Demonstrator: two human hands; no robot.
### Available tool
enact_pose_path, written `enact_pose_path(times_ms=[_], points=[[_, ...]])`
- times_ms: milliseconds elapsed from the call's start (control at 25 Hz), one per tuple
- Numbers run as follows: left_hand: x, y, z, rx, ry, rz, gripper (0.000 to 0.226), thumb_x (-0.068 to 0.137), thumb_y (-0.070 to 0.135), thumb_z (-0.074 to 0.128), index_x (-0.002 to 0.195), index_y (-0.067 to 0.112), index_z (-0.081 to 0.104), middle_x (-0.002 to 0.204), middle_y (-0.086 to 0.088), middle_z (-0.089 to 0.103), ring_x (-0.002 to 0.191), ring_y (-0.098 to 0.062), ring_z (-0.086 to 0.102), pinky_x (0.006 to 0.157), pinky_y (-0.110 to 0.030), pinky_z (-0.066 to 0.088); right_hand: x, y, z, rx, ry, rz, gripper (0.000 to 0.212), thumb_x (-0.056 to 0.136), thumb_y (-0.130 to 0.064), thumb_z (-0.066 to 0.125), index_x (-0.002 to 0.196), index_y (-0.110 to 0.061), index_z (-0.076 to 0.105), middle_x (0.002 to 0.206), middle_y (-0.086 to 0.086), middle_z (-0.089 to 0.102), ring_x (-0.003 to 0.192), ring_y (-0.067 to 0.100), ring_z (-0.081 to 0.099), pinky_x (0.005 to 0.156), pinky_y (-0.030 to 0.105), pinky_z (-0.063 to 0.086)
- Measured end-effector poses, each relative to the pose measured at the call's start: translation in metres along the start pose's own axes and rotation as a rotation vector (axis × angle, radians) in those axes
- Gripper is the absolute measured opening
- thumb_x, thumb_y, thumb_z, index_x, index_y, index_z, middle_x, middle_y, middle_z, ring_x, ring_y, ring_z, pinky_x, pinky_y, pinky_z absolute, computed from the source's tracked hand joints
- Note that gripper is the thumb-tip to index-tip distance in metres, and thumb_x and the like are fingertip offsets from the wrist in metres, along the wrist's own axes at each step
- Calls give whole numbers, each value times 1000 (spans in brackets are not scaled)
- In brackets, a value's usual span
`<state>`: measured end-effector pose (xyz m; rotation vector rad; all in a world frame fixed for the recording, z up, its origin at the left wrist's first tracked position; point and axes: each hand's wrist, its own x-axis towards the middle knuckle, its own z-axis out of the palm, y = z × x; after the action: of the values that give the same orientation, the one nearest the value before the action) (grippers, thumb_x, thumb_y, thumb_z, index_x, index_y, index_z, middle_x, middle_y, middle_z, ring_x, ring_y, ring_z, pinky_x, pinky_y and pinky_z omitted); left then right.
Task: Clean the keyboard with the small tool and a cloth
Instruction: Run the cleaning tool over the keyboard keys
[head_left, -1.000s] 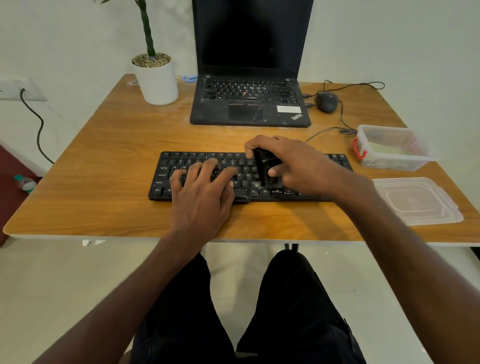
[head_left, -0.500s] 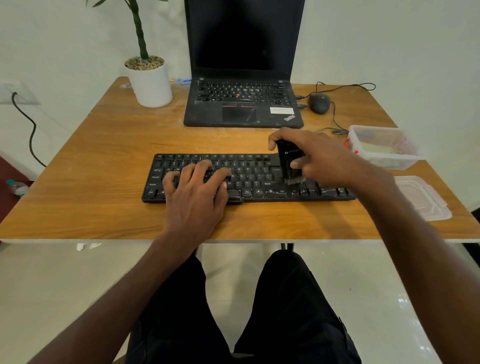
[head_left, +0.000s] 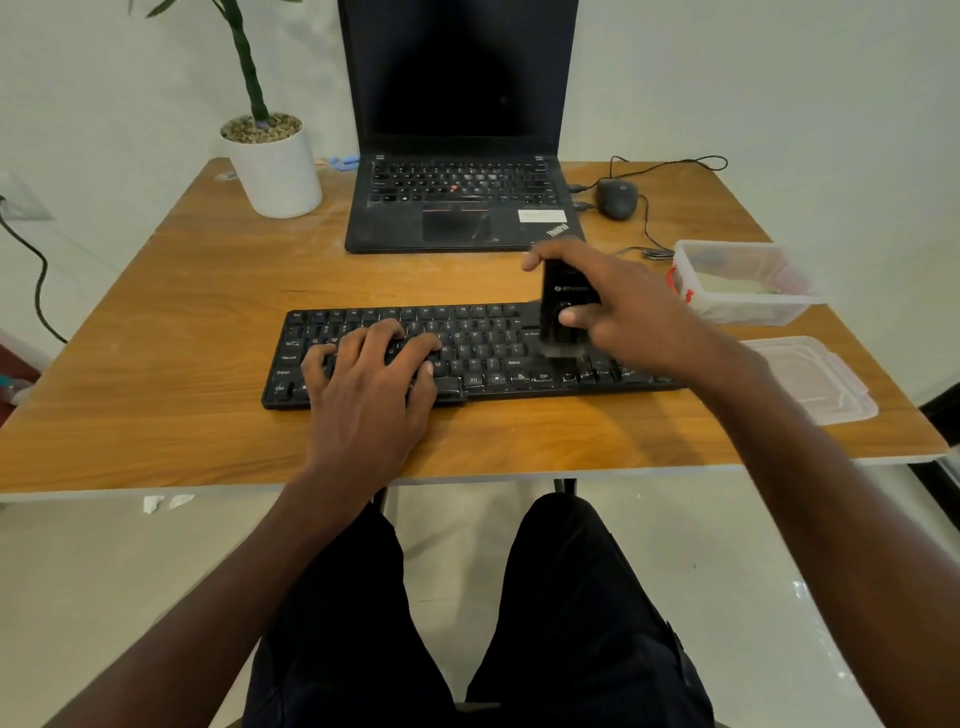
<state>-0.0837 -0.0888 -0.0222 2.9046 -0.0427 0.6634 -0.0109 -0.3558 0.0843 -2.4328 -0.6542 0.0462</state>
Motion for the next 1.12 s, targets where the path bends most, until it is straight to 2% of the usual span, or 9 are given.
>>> enact_pose_path(times_ms=[120, 240, 320, 480, 560, 640, 760, 1000, 1120], points=[[0, 0, 0, -4, 11, -8, 31, 108, 37, 48, 138, 37, 58, 141, 1, 54, 131, -22, 48, 110, -52, 26, 4, -19, 24, 152, 21, -94, 64, 96, 0, 64, 139, -42, 46, 125, -2, 55, 111, 15, 61, 75, 29, 63], [0, 0, 0, -4, 6, -2, 31, 108, 38, 47, 137, 37, 58, 140, 1, 54, 131, -21, 48, 110, -52, 25, 8, -12, 20, -115, -43, -16, 67, 94, 0, 65, 134, -49, 44, 128, -1, 58, 111, 20, 60, 75, 35, 61], [1, 0, 0, -6, 5, -3, 32, 108, 39, 44, 137, 37, 58, 139, 2, 54, 130, -21, 48, 109, -52, 26, 9, -7, 3, -203, -65, 91, 62, 95, -3, 65, 133, -48, 46, 123, -3, 57, 107, 19, 60, 71, 31, 55], [1, -1, -1, -8, 10, 0, 32, 108, 40, 43, 136, 37, 58, 139, 1, 54, 128, -21, 49, 109, -52, 26, 5, -17, 9, 24, 5, 21, 59, 95, -1, 64, 132, -45, 49, 124, -6, 54, 108, 17, 61, 69, 31, 60], [0, 0, -1, -13, 5, -7, 31, 109, 39, 44, 136, 37, 58, 140, 0, 53, 129, -22, 48, 110, -53, 25, 2, -14, 10, -4, -69, -4, 60, 94, 3, 63, 127, -46, 50, 123, -7, 55, 109, 18, 60, 72, 36, 61], [0, 1, -1, -12, 2, -12, 31, 109, 40, 43, 136, 37, 58, 141, 1, 53, 129, -22, 49, 111, -53, 24, 3, -6, -5, -63, -144, 41, 60, 94, 3, 63, 125, -46, 50, 120, -6, 56, 108, 20, 61, 67, 31, 57], [0, 0, 0, -28, -5, -13, 31, 108, 39, 45, 136, 38, 58, 142, 1, 53, 131, -22, 48, 111, -53, 23, 2, -7, -6, -187, -69, 41, 61, 92, 0, 66, 126, -47, 49, 120, -8, 55, 109, 19, 58, 71, 34, 56], [0, 1, 0, -2, 20, -8, 30, 108, 38, 48, 136, 38, 58, 141, 1, 54, 130, -22, 49, 111, -52, 24, 2, -21, 3, -156, -103, -49, 60, 91, 0, 64, 126, -46, 51, 122, -12, 54, 112, 15, 56, 77, 36, 57], [-1, 0, -1, -6, 24, 2, 32, 107, 39, 45, 136, 38, 58, 140, 0, 54, 130, -23, 49, 110, -52, 24, -2, -24, 11, 14, -94, -88, 59, 92, 3, 64, 128, -42, 51, 124, -9, 56, 110, 13, 58, 78, 34, 59]])
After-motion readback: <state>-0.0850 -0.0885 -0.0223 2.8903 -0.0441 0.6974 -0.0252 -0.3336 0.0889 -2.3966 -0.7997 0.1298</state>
